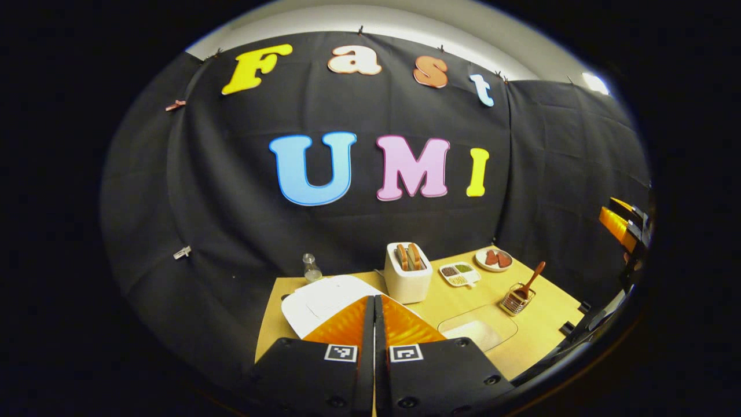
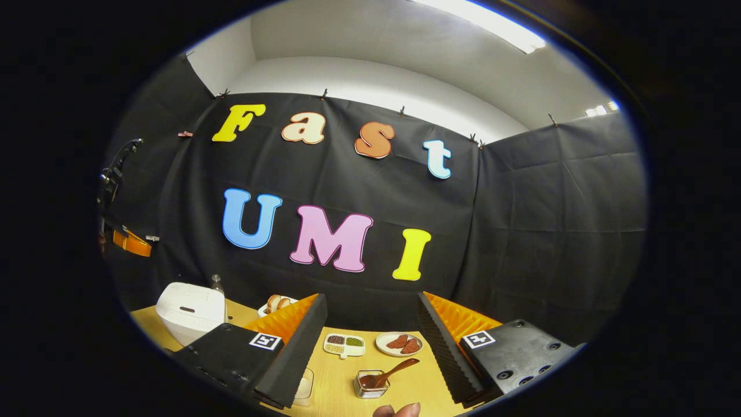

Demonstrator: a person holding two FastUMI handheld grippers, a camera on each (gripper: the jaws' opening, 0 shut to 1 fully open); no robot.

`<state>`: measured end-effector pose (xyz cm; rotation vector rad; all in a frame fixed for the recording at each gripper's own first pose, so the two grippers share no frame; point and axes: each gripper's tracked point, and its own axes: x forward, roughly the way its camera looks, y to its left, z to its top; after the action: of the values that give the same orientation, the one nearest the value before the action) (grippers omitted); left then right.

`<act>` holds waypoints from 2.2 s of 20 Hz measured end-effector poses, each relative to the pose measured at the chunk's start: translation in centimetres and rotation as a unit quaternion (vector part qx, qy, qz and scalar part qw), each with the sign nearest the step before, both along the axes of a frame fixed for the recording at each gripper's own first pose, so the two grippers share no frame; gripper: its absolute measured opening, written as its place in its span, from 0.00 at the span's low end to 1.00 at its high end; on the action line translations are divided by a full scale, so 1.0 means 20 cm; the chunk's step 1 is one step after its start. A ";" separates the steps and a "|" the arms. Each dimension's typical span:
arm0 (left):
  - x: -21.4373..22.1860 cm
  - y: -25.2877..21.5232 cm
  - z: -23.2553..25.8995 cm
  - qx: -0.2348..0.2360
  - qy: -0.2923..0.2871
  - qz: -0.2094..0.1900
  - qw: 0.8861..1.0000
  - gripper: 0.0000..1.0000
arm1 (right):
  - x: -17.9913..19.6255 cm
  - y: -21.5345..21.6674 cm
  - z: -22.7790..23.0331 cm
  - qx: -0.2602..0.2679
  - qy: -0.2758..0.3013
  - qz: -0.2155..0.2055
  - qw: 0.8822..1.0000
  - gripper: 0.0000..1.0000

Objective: Close the left gripper, press the button to open the rice cooker; take a wooden spoon from the chopstick holder with the right hand, scoop a spoonful of rice and pour it into the rice cooker, then put the wooden spoon back into the chopstick holder.

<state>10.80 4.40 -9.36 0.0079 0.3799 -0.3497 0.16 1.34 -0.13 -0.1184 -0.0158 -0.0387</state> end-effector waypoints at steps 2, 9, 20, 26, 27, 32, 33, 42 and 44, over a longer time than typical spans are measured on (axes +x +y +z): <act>0.08 -0.02 -0.11 -0.009 0.041 -0.026 0.999 0.06 | 0.01 0.00 -0.01 -0.004 0.004 -0.001 1.000 0.97; 0.30 -0.07 -0.62 0.023 0.219 -0.079 0.972 0.06 | 0.00 -0.10 -0.06 -0.016 0.021 -0.030 0.999 0.97; 0.43 -0.07 -0.93 0.146 0.314 -0.138 0.928 0.06 | -0.07 -0.29 -0.13 0.000 0.036 -0.081 0.996 0.97; 0.44 -0.06 -1.00 0.174 0.321 -0.142 0.920 0.07 | -0.10 -0.35 -0.14 0.003 0.033 -0.097 0.995 0.97; 0.44 -0.06 -0.99 0.177 0.319 -0.142 0.920 0.07 | -0.10 -0.35 -0.14 0.004 0.034 -0.097 0.995 0.97; 0.43 -0.06 -1.02 0.233 0.303 -0.165 0.909 0.09 | -0.10 -0.31 -0.16 0.010 0.039 -0.090 0.995 0.97; 0.43 -0.06 -1.01 0.236 0.300 -0.162 0.910 0.09 | -0.10 -0.31 -0.16 0.009 0.037 -0.089 0.995 0.97; 0.73 0.11 -0.44 0.279 0.087 -0.041 0.955 0.09 | -0.12 -0.28 -0.17 0.021 0.041 -0.070 0.996 0.97; 0.76 0.16 -0.26 0.278 0.026 0.003 0.960 0.09 | -0.13 -0.28 -0.18 0.024 0.043 -0.069 0.996 0.97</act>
<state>26.06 7.65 -14.50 0.5493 0.5203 -0.2278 -2.48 -4.28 -3.68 -0.0730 0.0788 -0.1721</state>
